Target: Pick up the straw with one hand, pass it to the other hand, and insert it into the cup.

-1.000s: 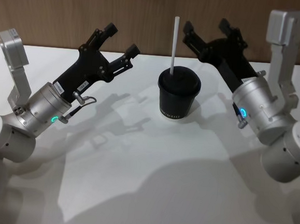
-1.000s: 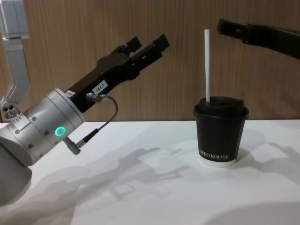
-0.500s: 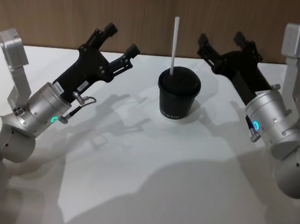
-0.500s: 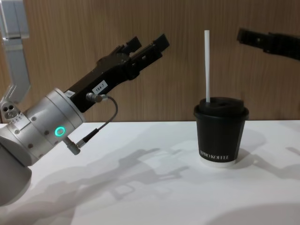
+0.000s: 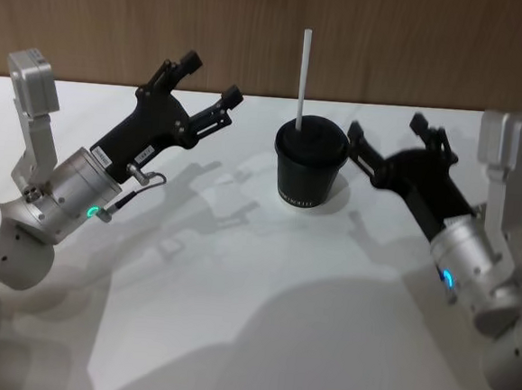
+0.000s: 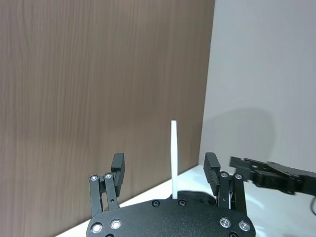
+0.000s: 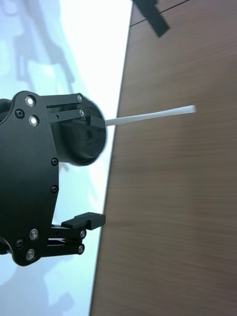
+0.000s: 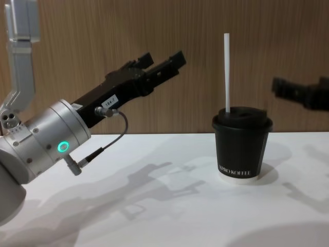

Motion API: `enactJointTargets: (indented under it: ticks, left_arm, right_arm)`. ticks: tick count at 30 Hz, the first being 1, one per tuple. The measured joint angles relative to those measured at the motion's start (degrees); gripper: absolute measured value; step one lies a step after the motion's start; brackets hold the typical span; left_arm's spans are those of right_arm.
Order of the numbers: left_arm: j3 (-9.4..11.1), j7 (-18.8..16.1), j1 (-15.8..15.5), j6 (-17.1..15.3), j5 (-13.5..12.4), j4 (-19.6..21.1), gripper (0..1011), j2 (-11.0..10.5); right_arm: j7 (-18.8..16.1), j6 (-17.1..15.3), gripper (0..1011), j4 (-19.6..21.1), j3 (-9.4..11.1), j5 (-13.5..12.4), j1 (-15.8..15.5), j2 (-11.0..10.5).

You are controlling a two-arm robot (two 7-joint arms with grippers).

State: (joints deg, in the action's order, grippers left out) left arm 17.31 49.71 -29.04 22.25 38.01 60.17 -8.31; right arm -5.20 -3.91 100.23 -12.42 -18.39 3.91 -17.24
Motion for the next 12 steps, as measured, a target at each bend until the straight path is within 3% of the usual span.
enactJointTargets:
  ticks: [12]
  left_arm:
    - [1.66,-9.2,2.92,-4.36,-5.0,6.21,1003,-2.55]
  right_arm:
    - [1.36,1.89,1001,0.99,-0.53,1.87,-4.6,-2.03]
